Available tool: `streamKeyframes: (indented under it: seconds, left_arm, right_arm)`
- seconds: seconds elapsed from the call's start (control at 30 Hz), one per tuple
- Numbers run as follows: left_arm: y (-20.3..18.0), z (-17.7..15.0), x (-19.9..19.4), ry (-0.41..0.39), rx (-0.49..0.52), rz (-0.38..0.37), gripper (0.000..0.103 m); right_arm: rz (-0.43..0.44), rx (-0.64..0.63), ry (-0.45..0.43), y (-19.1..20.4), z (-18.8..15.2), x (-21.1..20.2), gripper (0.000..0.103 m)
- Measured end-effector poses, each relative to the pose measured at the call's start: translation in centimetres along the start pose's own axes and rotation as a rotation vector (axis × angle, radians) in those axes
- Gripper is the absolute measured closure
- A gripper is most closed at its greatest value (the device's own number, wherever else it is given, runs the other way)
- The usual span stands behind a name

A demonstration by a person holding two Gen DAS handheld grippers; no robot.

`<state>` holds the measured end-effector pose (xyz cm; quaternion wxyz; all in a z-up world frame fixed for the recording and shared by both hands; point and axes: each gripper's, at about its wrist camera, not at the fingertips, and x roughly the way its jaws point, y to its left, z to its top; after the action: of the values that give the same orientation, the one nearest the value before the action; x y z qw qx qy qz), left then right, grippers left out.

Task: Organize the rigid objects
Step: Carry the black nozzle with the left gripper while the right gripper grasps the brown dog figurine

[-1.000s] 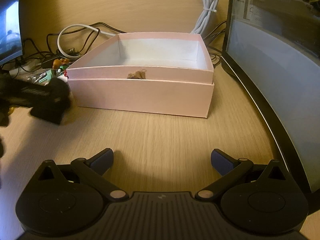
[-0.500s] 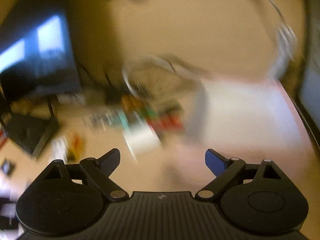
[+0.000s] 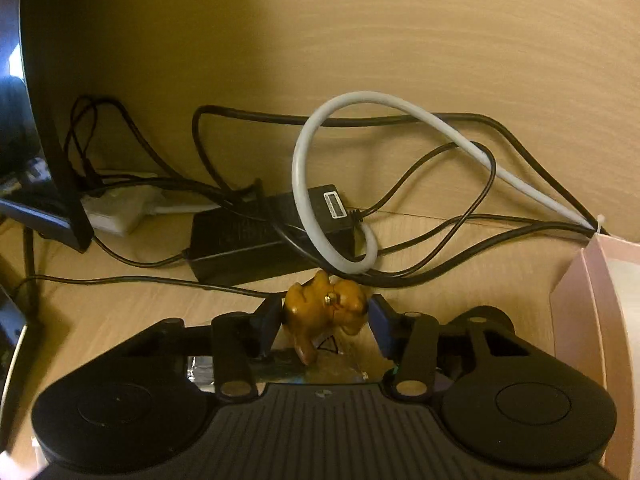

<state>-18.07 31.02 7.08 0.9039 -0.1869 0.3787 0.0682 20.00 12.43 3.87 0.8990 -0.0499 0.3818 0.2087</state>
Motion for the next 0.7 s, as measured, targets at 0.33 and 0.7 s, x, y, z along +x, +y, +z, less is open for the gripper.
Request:
streamKeyframes:
  seconds: [0.33,0.7]
  left_arm:
    - [-3.1,1.4,2.8,0.066,0.068,-0.206,0.051]
    - [-10.6,0.1,7.8,0.188,0.138,-0.335,0.051]
  right_arm:
    - [0.022,-0.321,-0.082,1.6,-6.1,-14.0,0.079]
    - [-0.004,-0.280,0.031,-2.5,-13.4,-17.5,0.048]
